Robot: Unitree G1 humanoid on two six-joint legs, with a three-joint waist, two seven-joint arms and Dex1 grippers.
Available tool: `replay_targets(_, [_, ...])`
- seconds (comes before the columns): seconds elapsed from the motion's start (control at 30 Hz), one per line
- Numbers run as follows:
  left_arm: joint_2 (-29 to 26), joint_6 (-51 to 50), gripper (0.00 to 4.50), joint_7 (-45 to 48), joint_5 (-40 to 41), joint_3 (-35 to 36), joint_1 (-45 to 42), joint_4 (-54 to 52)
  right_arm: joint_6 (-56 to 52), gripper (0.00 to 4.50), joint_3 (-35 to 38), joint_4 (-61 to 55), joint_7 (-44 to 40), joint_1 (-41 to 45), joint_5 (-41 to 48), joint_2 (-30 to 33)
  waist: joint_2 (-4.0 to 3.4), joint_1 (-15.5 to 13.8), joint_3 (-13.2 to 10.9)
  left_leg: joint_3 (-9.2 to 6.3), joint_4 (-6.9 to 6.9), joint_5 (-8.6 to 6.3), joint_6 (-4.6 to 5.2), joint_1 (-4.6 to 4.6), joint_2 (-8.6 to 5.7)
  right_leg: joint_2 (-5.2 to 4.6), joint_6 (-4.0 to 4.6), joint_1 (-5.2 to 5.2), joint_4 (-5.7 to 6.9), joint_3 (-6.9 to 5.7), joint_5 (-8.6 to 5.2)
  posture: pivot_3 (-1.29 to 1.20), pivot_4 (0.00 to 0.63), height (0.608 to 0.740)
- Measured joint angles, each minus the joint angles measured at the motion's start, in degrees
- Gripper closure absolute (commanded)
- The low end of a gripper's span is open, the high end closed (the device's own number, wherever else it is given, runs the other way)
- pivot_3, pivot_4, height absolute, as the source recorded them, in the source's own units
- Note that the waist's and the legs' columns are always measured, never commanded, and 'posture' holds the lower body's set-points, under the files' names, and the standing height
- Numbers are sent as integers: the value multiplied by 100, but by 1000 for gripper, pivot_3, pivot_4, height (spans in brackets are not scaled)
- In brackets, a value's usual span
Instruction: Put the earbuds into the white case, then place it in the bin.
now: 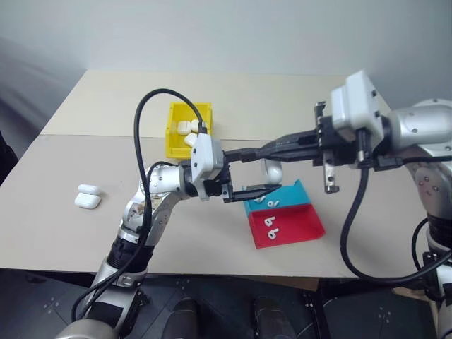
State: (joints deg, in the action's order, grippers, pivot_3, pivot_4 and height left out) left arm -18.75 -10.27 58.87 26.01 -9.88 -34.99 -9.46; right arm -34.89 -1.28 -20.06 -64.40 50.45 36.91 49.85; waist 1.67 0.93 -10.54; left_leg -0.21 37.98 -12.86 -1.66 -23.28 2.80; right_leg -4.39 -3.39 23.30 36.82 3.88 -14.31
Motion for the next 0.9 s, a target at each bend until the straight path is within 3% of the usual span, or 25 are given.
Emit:
replay_targets(0.1, [-61,-12,1700,-196,-2,127,86,-106,20,4467,315,82,186,26,1,0,0,1,0,0,0,0,0,-2,0,-1,0,0,-4,0,0,0,150,740])
replay_targets(0.2, [-49,-212,1700,-1000,-344,338,62,-142,-28,4467,834,128,552,-56,182,-82,1,-10,0,0,0,0,0,-1,0,-2,0,-1,-2,0,0,0,150,740])
replay_targets(0.33, [84,-1408,1700,-2880,-1554,345,-886,243,-257,4467,1324,40,1099,-517,393,-167,8,-81,-2,-10,10,0,0,-4,-5,-3,-7,-12,-5,-9,4,0,150,740])
replay_targets(0.47, [407,-1204,1700,-4590,-2521,574,-1632,1274,-441,4467,1400,-70,1432,-1002,473,-182,7,-63,-2,-8,7,0,1,-11,-7,-4,-8,-1,-10,-4,5,0,150,740])
replay_targets(0.73, [496,-1270,1700,-5603,-3091,730,-2019,3405,-460,4467,1316,-291,1638,-1293,412,-131,7,-19,-2,-7,-1,0,0,-16,-8,-5,-8,7,-7,-4,5,0,150,740])
replay_targets(0.9, [619,-934,1700,-5695,-3112,774,-2165,4268,-461,4467,1300,-329,1744,-1325,359,-117,7,-25,-3,-7,-1,0,0,-23,-8,-5,-8,9,-10,-6,5,0,150,740])
